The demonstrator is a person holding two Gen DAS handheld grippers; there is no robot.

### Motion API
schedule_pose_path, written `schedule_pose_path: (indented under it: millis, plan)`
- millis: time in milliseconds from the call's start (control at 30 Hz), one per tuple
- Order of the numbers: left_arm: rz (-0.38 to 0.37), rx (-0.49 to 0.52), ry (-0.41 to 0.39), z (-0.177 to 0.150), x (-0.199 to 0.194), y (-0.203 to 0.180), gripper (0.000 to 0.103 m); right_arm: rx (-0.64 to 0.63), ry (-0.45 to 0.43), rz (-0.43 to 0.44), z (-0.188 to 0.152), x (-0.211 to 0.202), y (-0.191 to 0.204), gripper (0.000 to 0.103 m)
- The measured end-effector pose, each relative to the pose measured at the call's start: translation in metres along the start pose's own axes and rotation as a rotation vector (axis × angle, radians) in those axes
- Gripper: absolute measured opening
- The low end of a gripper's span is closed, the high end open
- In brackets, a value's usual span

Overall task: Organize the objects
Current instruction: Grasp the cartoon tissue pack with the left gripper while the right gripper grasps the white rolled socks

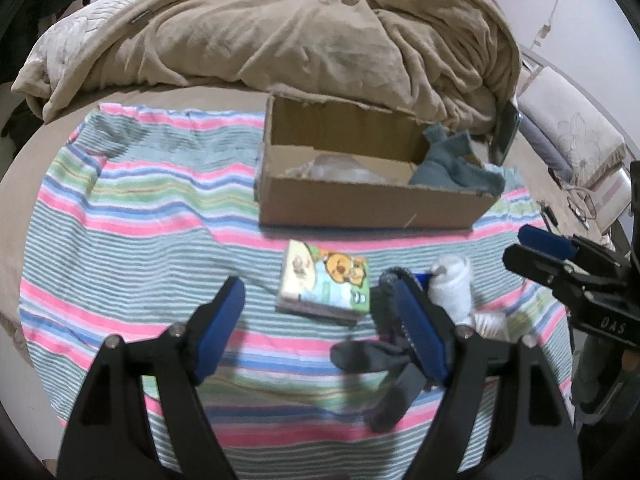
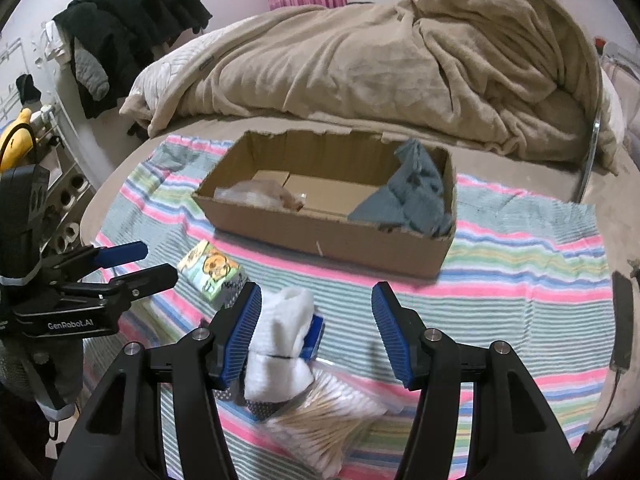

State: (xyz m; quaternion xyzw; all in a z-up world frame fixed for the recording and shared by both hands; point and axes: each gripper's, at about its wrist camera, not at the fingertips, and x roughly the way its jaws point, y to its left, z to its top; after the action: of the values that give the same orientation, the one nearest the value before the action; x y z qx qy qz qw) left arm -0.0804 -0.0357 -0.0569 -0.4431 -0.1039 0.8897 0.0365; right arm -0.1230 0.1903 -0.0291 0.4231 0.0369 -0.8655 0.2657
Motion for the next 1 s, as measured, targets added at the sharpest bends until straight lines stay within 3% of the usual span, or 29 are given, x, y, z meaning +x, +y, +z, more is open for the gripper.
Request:
schedule_pose_path:
  millis: [900,1000]
  plan:
    - [0.062,0.057,0.092,-0.012,0.059,-0.007,0.079,0.000,0.126,0.125,-0.027,0.053,0.009,0.061]
    - [0.062,0.065,0.082,-0.013,0.060,-0.007,0.078,-0.022,0.147,0.145,-0.031,0.057,0.015,0.052]
